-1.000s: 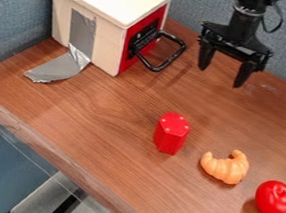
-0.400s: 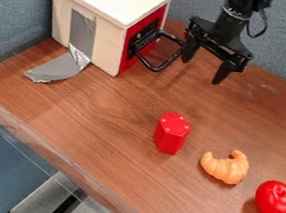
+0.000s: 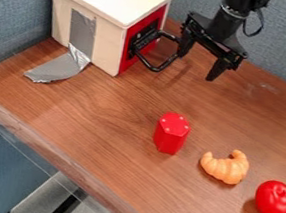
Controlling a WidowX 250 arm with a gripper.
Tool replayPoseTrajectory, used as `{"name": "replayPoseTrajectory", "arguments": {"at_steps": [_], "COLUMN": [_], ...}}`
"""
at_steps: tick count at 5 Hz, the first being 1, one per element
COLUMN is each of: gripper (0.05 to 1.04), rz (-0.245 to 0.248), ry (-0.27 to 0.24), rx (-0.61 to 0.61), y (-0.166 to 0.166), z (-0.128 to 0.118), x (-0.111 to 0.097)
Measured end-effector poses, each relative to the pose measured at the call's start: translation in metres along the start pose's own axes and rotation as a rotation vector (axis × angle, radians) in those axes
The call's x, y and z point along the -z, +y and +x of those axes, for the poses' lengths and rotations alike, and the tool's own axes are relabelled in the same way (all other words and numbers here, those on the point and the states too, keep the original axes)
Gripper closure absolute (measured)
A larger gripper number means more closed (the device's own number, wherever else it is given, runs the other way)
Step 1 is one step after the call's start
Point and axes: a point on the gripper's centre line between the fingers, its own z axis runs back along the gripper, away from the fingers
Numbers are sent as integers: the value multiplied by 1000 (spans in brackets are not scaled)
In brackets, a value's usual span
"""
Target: Open the drawer
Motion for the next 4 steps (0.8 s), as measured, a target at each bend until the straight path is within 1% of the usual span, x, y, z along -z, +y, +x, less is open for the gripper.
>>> {"name": "replayPoseTrajectory", "arguments": {"at_steps": [2,3,4], "gripper": [83,83,83], "rz": [30,36,35], "ry": [3,4,20], "rx": [-14,-24,-39], "y": [17,24,33], "z": [0,-1,-2], "x": [5,8,14]}}
